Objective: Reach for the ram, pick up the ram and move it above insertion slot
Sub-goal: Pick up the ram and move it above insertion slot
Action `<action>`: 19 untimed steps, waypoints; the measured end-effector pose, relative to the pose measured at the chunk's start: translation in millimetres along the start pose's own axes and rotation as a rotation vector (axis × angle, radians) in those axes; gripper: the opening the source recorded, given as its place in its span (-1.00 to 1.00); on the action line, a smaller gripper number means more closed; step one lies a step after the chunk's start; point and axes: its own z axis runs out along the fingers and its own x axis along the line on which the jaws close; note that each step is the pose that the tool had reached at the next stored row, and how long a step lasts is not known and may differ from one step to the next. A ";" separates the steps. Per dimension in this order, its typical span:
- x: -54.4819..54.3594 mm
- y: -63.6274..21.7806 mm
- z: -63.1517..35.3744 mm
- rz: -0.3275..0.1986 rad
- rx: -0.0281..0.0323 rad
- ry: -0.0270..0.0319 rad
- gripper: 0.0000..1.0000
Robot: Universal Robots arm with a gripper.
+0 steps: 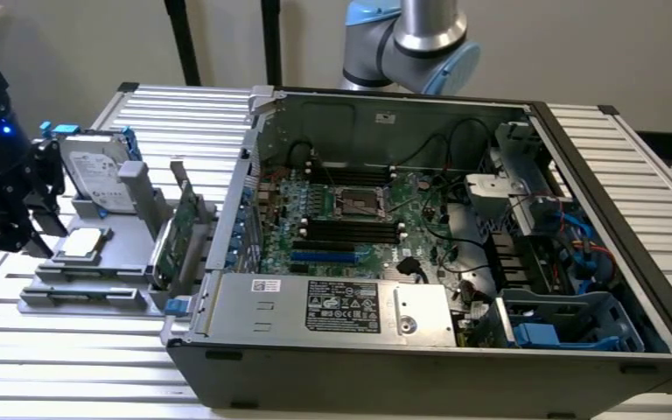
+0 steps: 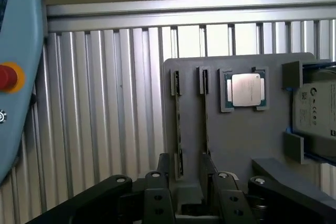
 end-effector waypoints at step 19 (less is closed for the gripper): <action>0.4 1.9 34.6 -0.107 0.0014 0.0022 -0.27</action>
